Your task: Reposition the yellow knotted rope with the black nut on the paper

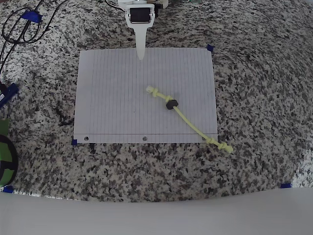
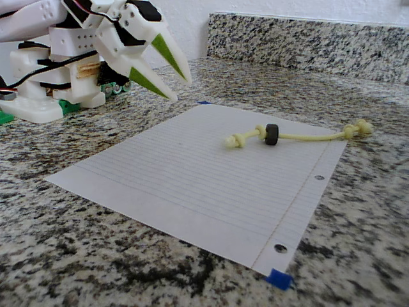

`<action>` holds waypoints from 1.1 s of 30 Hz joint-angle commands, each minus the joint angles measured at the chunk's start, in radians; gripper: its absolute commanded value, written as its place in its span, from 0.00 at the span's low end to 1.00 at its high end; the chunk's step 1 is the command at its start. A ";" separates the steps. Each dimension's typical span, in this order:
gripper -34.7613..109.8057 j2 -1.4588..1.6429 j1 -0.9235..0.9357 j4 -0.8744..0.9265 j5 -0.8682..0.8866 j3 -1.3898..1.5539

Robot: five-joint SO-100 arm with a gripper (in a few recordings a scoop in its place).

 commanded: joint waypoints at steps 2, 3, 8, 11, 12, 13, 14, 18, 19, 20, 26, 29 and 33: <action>0.45 0.003 0.000 -0.006 0.003 0.063; 0.45 0.003 0.000 -0.006 0.003 0.063; 0.45 0.003 0.000 -0.006 0.003 0.063; 0.45 0.003 -0.002 -0.006 0.003 0.063; 0.45 0.003 -0.002 -0.006 0.003 0.063; 0.45 0.003 -0.002 -0.006 0.003 0.063; 0.45 0.003 -0.002 -0.006 0.003 0.063; 0.45 0.003 -0.005 -0.006 0.003 0.063; 0.45 0.003 -0.005 -0.006 0.003 0.063; 0.45 0.003 -0.005 -0.006 0.003 0.063; 0.45 0.003 -0.005 -0.006 0.003 0.063; 0.45 0.003 0.003 0.002 -0.002 0.061; 0.45 0.002 0.005 0.014 -0.003 0.057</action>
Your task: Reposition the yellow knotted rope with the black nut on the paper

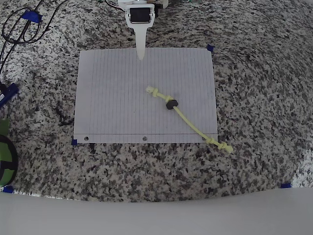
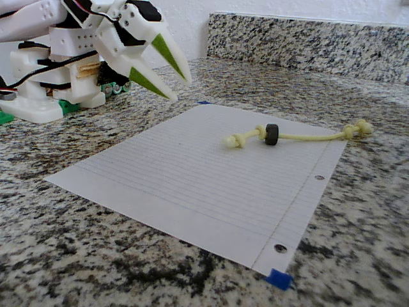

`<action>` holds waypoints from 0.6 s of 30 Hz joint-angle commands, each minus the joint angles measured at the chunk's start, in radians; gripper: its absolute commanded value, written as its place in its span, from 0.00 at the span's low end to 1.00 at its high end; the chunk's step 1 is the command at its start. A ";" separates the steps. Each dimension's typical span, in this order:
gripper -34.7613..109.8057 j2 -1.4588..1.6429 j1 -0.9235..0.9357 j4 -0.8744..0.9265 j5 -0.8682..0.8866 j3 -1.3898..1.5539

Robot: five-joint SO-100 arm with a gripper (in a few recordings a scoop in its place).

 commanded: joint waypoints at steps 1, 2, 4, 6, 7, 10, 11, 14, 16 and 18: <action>0.45 -0.005 0.011 0.012 -0.003 0.054; 0.45 -0.006 0.017 0.014 0.000 0.048; 0.45 -0.015 0.021 0.025 0.003 0.015; 0.45 -0.054 0.021 0.020 -0.002 -0.018; 0.45 -0.080 0.023 0.015 0.003 -0.037; 0.45 -0.147 0.020 0.005 0.003 -0.086; 0.45 -0.167 0.020 -0.015 0.003 -0.098; 0.45 -0.230 0.014 -0.060 0.005 -0.156; 0.45 -0.285 0.003 -0.098 0.005 -0.193; 0.45 -0.344 -0.009 -0.137 0.005 -0.235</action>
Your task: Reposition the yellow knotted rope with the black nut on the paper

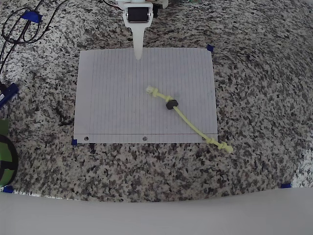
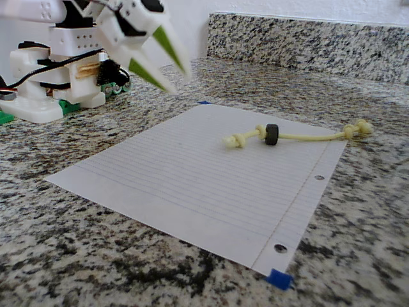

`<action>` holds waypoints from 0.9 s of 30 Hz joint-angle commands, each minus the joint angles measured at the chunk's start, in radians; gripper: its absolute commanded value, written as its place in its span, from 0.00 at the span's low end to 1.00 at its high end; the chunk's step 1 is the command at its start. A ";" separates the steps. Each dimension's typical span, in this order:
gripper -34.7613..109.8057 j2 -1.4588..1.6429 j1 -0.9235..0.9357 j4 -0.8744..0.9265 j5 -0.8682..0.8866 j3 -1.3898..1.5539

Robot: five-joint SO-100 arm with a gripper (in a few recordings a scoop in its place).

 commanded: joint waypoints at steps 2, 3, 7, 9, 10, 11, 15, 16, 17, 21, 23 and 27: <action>0.45 -0.112 -0.034 -0.071 0.003 -0.107; 0.45 -0.140 -0.037 -0.078 0.002 -0.126; 0.46 -0.252 -0.038 -0.120 0.003 -0.179; 0.48 -0.318 -0.054 -0.124 0.005 -0.213; 0.48 -0.347 -0.055 -0.130 0.005 -0.229; 0.48 -0.373 -0.057 -0.133 0.005 -0.244; 0.48 -0.500 -0.066 -0.138 0.005 -0.307; 0.48 -0.538 -0.058 -0.144 0.005 -0.328; 0.48 -0.577 -0.055 -0.150 0.000 -0.351; 0.50 -0.732 -0.081 -0.077 -0.011 -0.494; 0.50 -0.808 -0.081 -0.040 -0.071 -0.557; 0.50 -0.957 -0.069 0.049 -0.264 -0.678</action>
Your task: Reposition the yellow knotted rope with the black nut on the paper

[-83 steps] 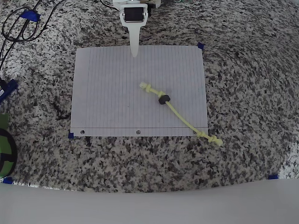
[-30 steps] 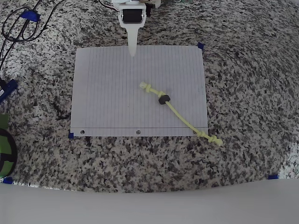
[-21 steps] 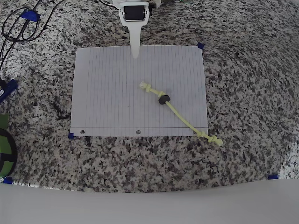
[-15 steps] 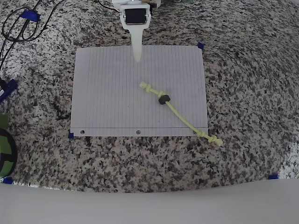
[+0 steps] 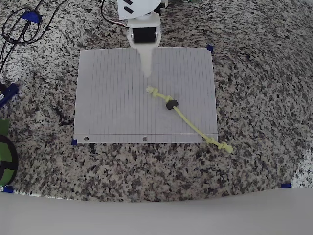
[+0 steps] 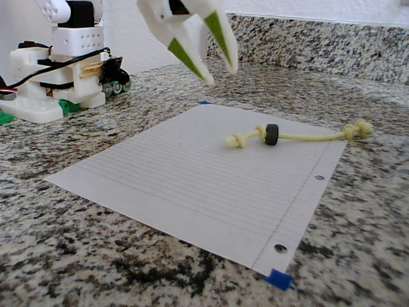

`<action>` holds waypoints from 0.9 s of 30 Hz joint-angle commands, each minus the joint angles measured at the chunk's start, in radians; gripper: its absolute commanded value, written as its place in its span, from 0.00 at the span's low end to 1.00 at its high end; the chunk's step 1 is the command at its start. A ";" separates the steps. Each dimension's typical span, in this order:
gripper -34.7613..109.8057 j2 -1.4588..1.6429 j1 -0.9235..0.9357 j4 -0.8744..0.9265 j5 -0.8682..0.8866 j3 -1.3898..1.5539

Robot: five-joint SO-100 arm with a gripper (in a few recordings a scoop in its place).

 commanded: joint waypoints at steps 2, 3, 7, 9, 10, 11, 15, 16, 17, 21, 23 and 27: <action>0.50 -0.144 0.012 0.052 -0.110 -0.117; 0.50 -0.178 0.014 0.057 -0.110 -0.132; 0.50 -0.314 0.023 0.091 -0.110 -0.189; 0.50 -0.360 0.029 0.106 -0.110 -0.225; 0.50 -0.382 0.034 0.115 -0.110 -0.244; 0.50 -0.399 0.040 0.124 -0.110 -0.261; 0.49 -0.434 0.060 0.106 -0.104 -0.284; 0.49 -0.446 0.054 0.103 -0.101 -0.298; 0.50 -0.459 0.046 0.107 -0.101 -0.311; 0.49 -0.494 0.028 0.107 -0.101 -0.345; 0.49 -0.514 0.025 0.103 -0.101 -0.365; 0.49 -0.565 0.006 0.097 -0.101 -0.411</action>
